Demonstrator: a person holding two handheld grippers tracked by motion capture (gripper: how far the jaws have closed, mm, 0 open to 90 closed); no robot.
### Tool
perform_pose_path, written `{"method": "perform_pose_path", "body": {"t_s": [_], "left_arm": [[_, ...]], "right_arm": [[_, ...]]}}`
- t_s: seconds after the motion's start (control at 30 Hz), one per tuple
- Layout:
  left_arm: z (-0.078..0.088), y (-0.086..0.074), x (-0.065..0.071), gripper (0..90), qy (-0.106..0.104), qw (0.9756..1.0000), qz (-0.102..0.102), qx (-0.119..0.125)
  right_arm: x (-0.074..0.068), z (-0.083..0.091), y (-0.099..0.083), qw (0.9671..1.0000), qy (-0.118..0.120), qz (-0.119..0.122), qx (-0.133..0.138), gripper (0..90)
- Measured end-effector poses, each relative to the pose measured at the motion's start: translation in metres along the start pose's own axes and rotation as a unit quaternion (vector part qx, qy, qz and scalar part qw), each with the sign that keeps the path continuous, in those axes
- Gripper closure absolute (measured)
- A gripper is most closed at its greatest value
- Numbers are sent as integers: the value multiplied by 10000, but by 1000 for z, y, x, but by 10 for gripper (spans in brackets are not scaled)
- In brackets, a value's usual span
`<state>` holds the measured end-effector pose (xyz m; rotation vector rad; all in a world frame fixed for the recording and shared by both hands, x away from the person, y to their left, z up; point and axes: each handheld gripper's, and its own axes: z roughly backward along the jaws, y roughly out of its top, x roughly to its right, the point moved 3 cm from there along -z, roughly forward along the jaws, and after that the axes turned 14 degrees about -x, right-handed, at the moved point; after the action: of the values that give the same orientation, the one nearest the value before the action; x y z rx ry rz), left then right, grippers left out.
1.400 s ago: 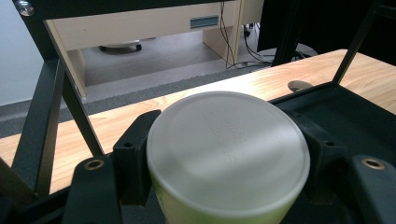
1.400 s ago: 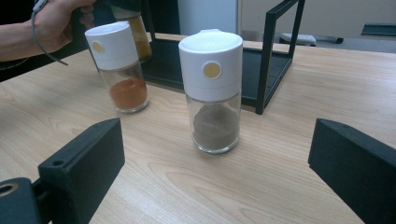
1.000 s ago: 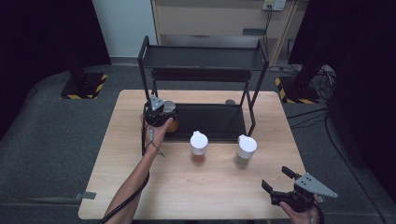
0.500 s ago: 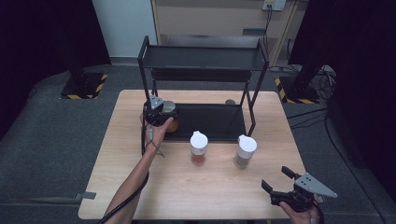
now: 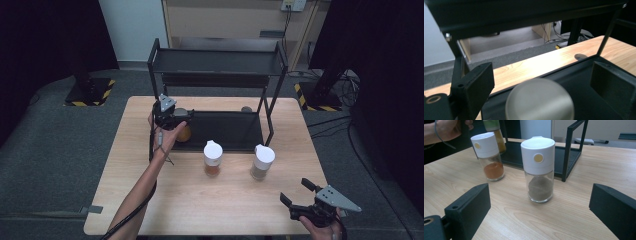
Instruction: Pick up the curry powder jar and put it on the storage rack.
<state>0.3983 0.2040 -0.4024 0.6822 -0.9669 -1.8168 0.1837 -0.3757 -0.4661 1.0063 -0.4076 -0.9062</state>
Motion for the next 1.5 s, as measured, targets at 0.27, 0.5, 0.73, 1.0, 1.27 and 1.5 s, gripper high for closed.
{"method": "perform_pose_path", "body": {"t_s": [0.27,0.5,0.73,1.0,1.27,1.5], "left_arm": [[24,17,-1,25,-225,9995,-211,110],[46,27,-2,14,-564,9972,-450,213],[71,30,-3,11,-900,9937,-598,307],[99,25,-3,10,-1208,9880,-888,370],[124,9,2,9,-1429,9830,-1088,390],[140,-14,-2,7,-1552,9816,-1017,461]], "right_arm": [[0,0,0,10000,0,-3,-6,42],[-1,0,0,10000,-15,14,-8,42],[-1,0,1,10000,-32,24,-14,41],[-2,0,1,10000,-45,26,-16,41],[-2,0,1,10000,-58,33,-28,41],[-3,-1,1,10000,-70,37,-35,41]]}}
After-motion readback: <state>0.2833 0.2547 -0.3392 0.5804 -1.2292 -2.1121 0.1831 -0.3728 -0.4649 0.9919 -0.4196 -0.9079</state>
